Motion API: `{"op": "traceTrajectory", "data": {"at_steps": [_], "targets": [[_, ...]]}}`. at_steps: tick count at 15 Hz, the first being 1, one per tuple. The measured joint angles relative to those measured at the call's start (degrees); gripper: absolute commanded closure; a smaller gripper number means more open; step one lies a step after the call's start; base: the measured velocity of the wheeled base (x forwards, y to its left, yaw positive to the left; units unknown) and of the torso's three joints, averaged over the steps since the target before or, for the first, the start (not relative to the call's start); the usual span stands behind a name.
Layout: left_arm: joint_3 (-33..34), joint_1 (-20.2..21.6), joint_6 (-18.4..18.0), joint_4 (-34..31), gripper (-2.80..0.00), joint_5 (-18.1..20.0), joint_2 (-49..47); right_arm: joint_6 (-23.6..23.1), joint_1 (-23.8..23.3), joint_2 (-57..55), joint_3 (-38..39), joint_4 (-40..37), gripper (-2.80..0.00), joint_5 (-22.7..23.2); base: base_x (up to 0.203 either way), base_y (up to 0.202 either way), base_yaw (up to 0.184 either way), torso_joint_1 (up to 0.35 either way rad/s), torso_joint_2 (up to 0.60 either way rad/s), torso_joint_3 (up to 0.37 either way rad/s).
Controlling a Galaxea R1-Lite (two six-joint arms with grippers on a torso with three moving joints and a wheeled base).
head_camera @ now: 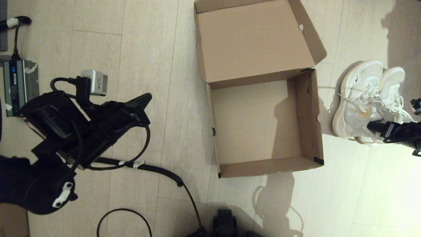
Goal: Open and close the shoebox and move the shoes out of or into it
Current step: Put the shoes into the shoe box
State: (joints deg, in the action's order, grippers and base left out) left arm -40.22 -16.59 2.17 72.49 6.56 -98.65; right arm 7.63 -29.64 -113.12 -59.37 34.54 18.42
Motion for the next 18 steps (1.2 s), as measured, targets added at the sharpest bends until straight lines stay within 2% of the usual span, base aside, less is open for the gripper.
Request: {"op": "traceTrajectory", "data": {"at_steps": [5, 7, 11, 14, 18], "targets": [[1.0, 0.0, 0.2, -0.1, 0.00, -0.3, 1.7, 0.0, -1.7, -2.5, -0.3, 3.3, 0.00, 2.8, 0.000, 0.000, 0.000, 0.000, 0.00, 0.000], [2.3, 0.2, 0.3, -0.3, 0.00, -0.6, 3.3, -0.1, -1.8, -2.7, -0.3, 3.3, 0.00, 5.0, 0.000, 0.000, 0.000, 0.000, 0.00, 0.000], [6.7, 0.8, 0.3, -0.4, 0.00, -0.7, 7.0, -0.7, -1.4, -3.6, -0.3, 3.3, 0.00, 5.9, 0.000, 0.000, 0.000, 0.000, 0.00, 0.000], [9.3, 1.2, 0.3, -0.6, 0.00, -0.7, 9.6, -0.2, -1.2, -0.5, -0.1, 0.1, 0.00, 6.6, 0.000, 0.000, 0.000, 0.000, 0.00, 0.000], [10.2, 1.4, 0.3, -0.7, 0.00, -0.8, 11.2, -0.1, -1.8, 9.2, -1.2, -10.6, 0.00, 10.1, 0.000, 0.000, 0.000, 0.000, 0.00, 0.000]]}}
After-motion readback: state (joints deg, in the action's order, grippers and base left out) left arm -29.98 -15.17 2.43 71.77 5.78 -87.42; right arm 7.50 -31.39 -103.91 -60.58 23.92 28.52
